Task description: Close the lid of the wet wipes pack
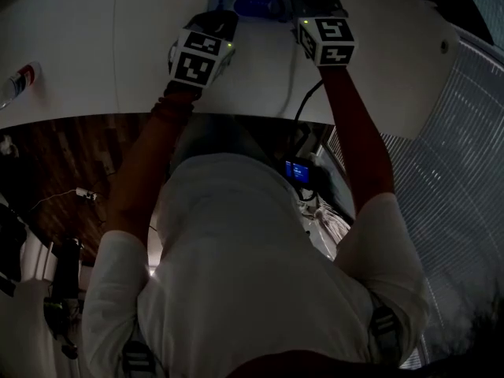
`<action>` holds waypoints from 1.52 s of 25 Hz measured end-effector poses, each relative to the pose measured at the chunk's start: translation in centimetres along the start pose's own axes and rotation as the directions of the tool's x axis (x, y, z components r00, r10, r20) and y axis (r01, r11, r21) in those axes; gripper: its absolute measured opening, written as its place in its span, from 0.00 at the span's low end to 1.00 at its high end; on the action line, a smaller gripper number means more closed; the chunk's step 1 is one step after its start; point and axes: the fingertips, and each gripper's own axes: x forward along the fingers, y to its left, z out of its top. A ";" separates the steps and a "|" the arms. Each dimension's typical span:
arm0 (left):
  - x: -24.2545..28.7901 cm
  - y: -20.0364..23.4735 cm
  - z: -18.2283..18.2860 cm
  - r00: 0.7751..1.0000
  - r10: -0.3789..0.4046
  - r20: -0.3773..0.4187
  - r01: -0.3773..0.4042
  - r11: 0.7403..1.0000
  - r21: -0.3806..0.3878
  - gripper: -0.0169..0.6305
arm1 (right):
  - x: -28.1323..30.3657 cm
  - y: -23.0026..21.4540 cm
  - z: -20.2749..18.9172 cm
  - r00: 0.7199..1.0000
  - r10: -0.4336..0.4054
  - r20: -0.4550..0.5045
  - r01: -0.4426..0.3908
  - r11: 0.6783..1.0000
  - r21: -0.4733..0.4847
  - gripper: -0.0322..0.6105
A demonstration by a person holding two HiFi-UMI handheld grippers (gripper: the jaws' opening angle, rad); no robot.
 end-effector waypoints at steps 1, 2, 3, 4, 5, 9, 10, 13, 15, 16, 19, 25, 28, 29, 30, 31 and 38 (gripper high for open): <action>0.2 0.0 -0.3 1.000 0.000 -0.011 0.000 1.000 0.000 0.03 | 0.4 -0.3 -0.3 1.000 -0.001 -0.010 0.001 1.000 0.000 0.05; 0.4 0.1 -0.6 1.000 0.000 -0.021 0.000 1.000 -0.001 0.03 | 0.7 -0.7 -0.5 1.000 -0.002 -0.018 0.002 1.000 0.001 0.05; 0.6 0.1 -0.8 1.000 0.000 -0.031 0.000 1.000 -0.002 0.03 | 1.0 -1.0 -0.6 1.000 -0.005 -0.023 0.005 1.000 0.000 0.05; 0.7 0.2 -1.0 0.999 0.002 -0.039 -0.002 1.000 -0.002 0.03 | 1.2 -1.3 -0.6 1.000 -0.008 -0.026 0.008 1.000 -0.002 0.05; 0.9 0.2 -1.1 0.999 0.004 -0.047 -0.004 1.000 -0.001 0.03 | 1.4 -1.7 -0.6 1.000 -0.013 -0.028 0.012 1.000 -0.004 0.05; 1.6 0.4 -1.5 0.998 0.009 -0.068 -0.009 1.000 0.002 0.03 | 2.3 -3.4 -0.8 0.999 -0.029 -0.044 0.028 0.999 -0.019 0.05; 1.7 0.3 -1.5 0.998 0.009 -0.069 -0.008 1.000 0.004 0.03 | 2.6 -3.8 -0.8 0.998 -0.029 -0.052 0.028 0.999 -0.023 0.05; 1.9 0.4 -1.7 0.997 0.008 -0.077 -0.007 1.000 0.005 0.03 | 3.4 -4.4 -1.2 0.997 -0.021 -0.076 0.018 0.999 -0.041 0.05; 2.1 0.4 -1.6 0.997 0.003 -0.074 -0.002 1.000 0.008 0.03 | 4.1 -4.7 -1.5 0.996 -0.011 -0.089 0.006 0.999 -0.054 0.05; 2.1 0.4 -1.6 0.997 0.001 -0.074 -0.001 1.000 0.010 0.03 | 4.4 -4.9 -1.6 0.996 -0.004 -0.094 -0.001 0.998 -0.059 0.05; 2.3 0.4 -1.6 0.997 -0.003 -0.076 0.003 1.000 0.010 0.03 | 5.0 -4.9 -1.9 0.993 0.028 -0.112 -0.036 0.997 -0.069 0.05; 2.1 0.4 -1.7 0.997 -0.007 -0.080 0.008 1.000 0.012 0.03 | 5.1 -4.5 -1.7 0.990 0.098 -0.100 -0.105 0.992 -0.069 0.05; 2.1 0.4 -1.9 0.997 -0.010 -0.081 0.011 1.000 0.010 0.03 | 4.5 -4.0 -0.9 0.987 0.152 -0.053 -0.155 0.986 -0.061 0.05; 2.1 0.4 -1.9 0.996 -0.009 -0.085 0.010 1.000 0.008 0.03 | 4.2 -3.9 -0.5 0.985 0.168 -0.036 -0.170 0.984 -0.059 0.05; 2.1 0.4 -1.9 0.996 -0.010 -0.086 0.010 1.000 0.009 0.03 | 3.8 -3.7 -0.1 0.983 0.184 -0.021 -0.185 0.981 -0.059 0.05; 2.2 0.4 -1.8 0.996 -0.011 -0.085 0.012 1.000 0.011 0.03 | 3.5 -3.5 0.2 0.980 0.199 -0.008 -0.199 0.978 -0.062 0.05; 2.4 0.8 -2.1 0.995 0.001 -0.101 0.000 1.000 0.005 0.03 | 0.7 -0.4 1.6 0.947 0.322 0.014 -0.318 0.940 -0.124 0.05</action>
